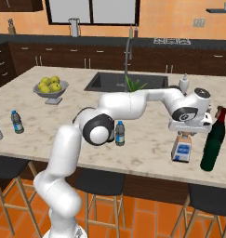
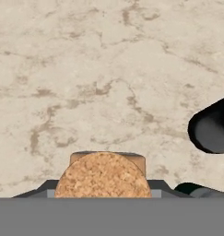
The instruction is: Move the plastic bottles in the middle to the plastics group, and the glass bottles in the middle to the glass group.
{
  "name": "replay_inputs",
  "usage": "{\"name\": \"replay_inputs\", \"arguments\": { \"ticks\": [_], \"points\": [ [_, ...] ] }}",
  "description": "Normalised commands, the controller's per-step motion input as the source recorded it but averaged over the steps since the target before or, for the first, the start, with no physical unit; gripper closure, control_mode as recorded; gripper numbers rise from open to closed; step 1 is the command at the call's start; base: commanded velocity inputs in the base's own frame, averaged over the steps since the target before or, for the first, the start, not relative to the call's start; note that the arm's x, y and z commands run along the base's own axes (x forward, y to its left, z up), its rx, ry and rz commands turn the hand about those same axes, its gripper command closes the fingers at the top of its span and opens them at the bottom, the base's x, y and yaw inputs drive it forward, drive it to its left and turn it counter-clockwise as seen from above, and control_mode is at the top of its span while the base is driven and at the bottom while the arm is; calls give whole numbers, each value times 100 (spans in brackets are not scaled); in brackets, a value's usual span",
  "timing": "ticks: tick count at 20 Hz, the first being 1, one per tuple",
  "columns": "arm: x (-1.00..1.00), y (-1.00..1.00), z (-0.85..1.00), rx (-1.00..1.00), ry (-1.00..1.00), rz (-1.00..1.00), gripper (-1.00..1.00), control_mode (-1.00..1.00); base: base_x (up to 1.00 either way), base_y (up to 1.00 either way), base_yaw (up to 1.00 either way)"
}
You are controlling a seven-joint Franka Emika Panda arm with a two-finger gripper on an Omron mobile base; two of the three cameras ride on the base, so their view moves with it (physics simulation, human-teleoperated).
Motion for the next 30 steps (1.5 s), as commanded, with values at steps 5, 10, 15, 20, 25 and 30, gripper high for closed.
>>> {"name": "replay_inputs", "arguments": {
  "ticks": [5,10,15,20,25,30],
  "points": [
    [0,0,3,0,0,0,-100,-100,0,0,0],
    [0,0,30,-3,0,0,-100,-100,0,0,0],
    [-7,14,77,-5,0,0,-100,-100,0,0,0],
    [-50,57,56,-1,-6,4,-100,-100,0,0,0],
    [-41,99,4,-3,-1,9,-100,-100,0,0,0],
    [-25,100,1,-2,-3,9,-100,-100,0,0,0]
  ]
}}
